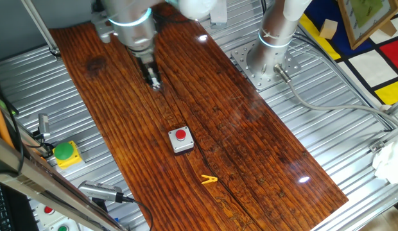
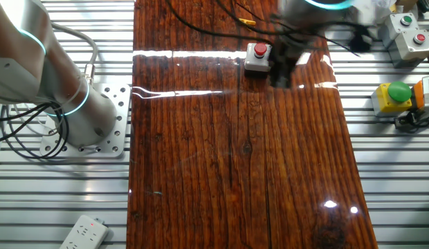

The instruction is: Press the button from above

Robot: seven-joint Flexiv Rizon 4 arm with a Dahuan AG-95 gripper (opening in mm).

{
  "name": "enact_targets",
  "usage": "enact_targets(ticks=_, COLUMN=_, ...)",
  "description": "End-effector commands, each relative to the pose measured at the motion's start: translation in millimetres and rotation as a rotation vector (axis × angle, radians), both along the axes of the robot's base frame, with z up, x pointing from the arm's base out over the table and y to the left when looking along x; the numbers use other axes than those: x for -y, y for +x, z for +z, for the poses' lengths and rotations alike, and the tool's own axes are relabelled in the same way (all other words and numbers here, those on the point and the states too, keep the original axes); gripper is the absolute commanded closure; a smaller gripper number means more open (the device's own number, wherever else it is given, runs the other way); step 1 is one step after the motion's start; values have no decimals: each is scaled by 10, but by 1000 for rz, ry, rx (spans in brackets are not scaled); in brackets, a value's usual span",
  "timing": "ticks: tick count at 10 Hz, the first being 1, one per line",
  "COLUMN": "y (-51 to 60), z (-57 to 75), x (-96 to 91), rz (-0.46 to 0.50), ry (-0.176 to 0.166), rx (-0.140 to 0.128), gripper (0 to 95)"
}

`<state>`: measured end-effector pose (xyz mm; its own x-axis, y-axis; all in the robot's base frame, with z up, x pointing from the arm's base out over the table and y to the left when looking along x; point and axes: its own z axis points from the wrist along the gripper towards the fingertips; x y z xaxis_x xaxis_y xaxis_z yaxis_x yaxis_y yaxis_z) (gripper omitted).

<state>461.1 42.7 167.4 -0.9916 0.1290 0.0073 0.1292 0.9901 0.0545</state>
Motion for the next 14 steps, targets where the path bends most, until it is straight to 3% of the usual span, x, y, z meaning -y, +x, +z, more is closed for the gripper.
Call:
enact_targets(ticks=1, y=-169, z=-23, x=-111, rz=-33, ry=3, rx=36, gripper=950)
enact_targets(ticks=3, y=-172, z=-11, x=-114, rz=30, ry=-3, rx=20, gripper=950)
enact_targets(ticks=4, y=-203, z=80, x=-132, rz=84, ry=-28, rx=-29, gripper=950)
enact_targets(ticks=5, y=-205, z=112, x=-143, rz=91, ry=-40, rx=-38, gripper=950)
enact_targets(ticks=14, y=-173, z=116, x=-156, rz=86, ry=-58, rx=-25, gripper=950)
